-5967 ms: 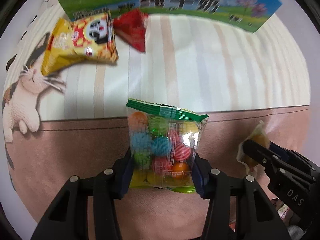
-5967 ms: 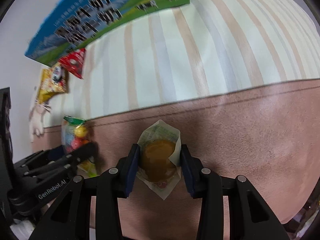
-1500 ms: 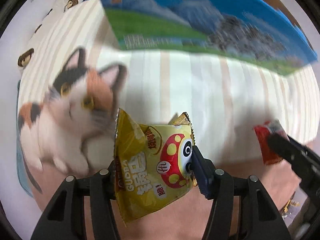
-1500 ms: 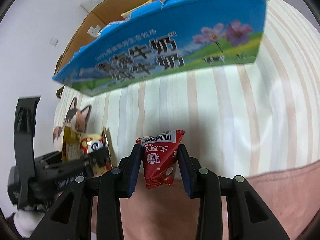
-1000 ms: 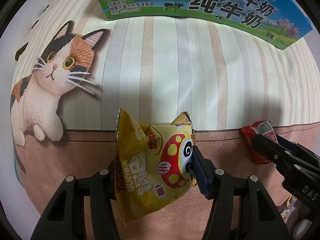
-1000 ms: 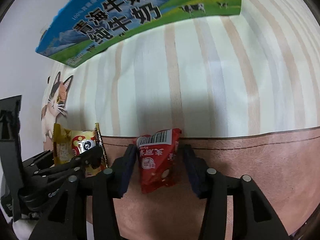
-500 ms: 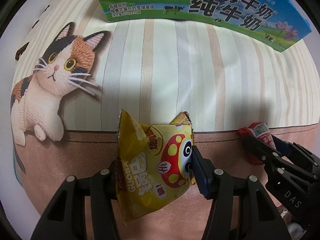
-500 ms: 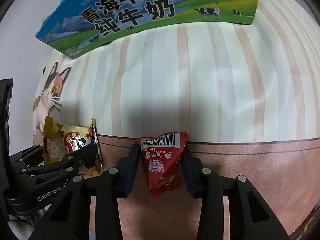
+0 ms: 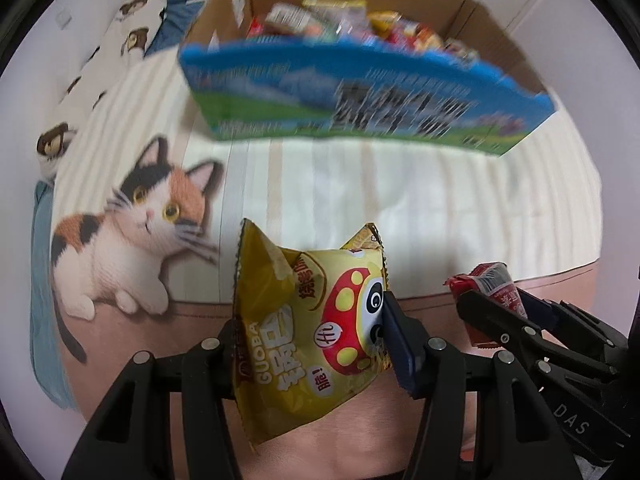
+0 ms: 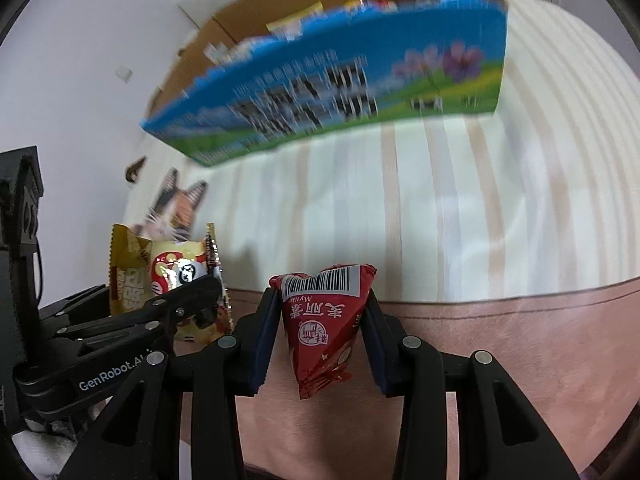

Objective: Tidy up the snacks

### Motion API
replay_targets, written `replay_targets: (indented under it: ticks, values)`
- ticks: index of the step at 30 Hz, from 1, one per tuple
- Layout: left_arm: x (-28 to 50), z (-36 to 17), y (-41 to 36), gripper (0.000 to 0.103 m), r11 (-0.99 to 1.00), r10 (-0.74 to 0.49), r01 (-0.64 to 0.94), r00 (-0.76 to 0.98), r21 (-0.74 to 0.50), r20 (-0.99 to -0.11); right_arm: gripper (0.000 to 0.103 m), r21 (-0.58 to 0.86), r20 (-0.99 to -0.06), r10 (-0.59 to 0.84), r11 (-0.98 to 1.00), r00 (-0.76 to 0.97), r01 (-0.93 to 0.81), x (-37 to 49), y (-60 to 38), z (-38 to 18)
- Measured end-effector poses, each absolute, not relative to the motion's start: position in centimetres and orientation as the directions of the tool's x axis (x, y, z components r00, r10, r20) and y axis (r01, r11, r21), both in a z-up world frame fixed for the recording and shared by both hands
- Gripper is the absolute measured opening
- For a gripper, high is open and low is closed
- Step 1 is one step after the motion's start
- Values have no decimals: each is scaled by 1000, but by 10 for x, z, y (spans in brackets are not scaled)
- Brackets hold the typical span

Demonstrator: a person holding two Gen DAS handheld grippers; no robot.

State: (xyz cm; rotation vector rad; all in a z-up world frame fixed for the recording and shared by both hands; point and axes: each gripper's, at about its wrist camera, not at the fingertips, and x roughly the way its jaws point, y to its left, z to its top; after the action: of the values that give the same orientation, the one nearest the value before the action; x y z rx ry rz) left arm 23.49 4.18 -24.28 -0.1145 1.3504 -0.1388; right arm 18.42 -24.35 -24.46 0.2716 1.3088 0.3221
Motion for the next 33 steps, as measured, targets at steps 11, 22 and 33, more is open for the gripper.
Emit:
replay_targets:
  ticks: [11, 22, 33]
  values:
    - [272, -151, 24, 53, 963, -269, 100, 336, -250, -902, 43, 444, -827, 439, 893, 351, -71, 209, -279, -165]
    - [395, -122, 12, 53, 959, -284, 131, 358, -253, -889, 43, 412, -787, 390, 909, 478, -65, 313, -300, -113]
    - [444, -155, 14, 53, 953, -299, 147, 327, -264, -896, 43, 385, -812, 359, 922, 461, -40, 393, -303, -138]
